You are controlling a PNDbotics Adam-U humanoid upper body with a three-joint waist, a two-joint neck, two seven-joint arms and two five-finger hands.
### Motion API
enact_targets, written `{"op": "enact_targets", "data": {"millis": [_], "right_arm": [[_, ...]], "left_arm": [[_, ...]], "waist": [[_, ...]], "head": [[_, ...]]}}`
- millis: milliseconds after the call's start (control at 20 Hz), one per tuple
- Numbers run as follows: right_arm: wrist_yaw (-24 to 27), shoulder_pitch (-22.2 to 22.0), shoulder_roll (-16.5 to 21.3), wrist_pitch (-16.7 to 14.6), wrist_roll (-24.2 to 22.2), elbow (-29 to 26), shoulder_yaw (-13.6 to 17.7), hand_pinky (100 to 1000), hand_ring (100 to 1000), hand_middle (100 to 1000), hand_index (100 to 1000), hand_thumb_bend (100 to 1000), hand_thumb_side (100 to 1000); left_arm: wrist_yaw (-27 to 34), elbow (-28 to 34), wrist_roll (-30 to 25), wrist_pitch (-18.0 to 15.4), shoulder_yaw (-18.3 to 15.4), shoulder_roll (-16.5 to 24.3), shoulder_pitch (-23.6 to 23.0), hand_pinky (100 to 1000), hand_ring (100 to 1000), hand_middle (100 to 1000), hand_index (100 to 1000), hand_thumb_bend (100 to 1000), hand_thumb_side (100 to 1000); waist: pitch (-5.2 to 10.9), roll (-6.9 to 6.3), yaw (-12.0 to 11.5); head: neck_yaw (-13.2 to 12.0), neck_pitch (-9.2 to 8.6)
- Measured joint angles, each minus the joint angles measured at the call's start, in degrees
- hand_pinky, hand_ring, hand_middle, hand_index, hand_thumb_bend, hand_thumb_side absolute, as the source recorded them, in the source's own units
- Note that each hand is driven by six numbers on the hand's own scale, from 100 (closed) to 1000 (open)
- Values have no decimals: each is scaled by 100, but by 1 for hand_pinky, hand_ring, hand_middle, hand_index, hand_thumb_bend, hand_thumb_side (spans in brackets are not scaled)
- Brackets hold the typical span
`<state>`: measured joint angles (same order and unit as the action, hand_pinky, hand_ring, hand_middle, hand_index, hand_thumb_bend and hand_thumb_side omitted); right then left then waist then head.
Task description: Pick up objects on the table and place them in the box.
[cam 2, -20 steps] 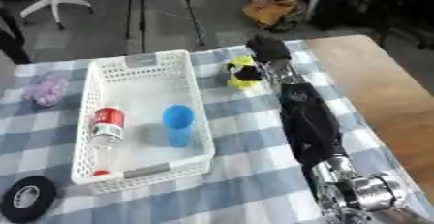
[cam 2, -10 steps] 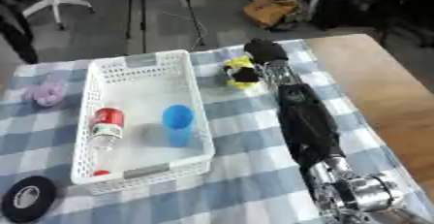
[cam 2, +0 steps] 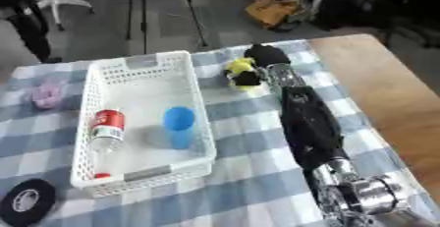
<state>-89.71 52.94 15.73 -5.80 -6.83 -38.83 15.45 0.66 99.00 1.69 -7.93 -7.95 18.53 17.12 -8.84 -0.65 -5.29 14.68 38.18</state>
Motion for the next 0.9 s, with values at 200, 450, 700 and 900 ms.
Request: {"op": "enact_targets", "data": {"millis": [200, 450, 700, 900], "right_arm": [[122, -8, -35, -46, -94, 53, 0, 511, 618, 869, 887, 495, 967], [392, -48, -48, -77, -185, 89, 2, 499, 604, 863, 881, 474, 964], [566, -58, -48, -96, -222, 99, -25, 487, 596, 865, 880, 471, 968], [609, -94, -53, -103, -212, 119, -38, 483, 594, 865, 880, 470, 962]], "left_arm": [[0, -1, -1, -1, 0, 0, 0, 383, 947, 889, 854, 538, 931], [1, -1, -2, -2, 0, 0, 0, 383, 945, 887, 853, 537, 931], [1, -1, -2, -2, 0, 0, 0, 382, 945, 888, 854, 537, 931], [1, -1, -2, -1, 0, -1, 0, 382, 945, 888, 854, 536, 931]], "waist": [[0, -23, 0], [0, -24, 0], [1, -24, -1], [1, -24, -2]], "head": [[13, 0], [16, 0], [19, 0], [23, 0]]}}
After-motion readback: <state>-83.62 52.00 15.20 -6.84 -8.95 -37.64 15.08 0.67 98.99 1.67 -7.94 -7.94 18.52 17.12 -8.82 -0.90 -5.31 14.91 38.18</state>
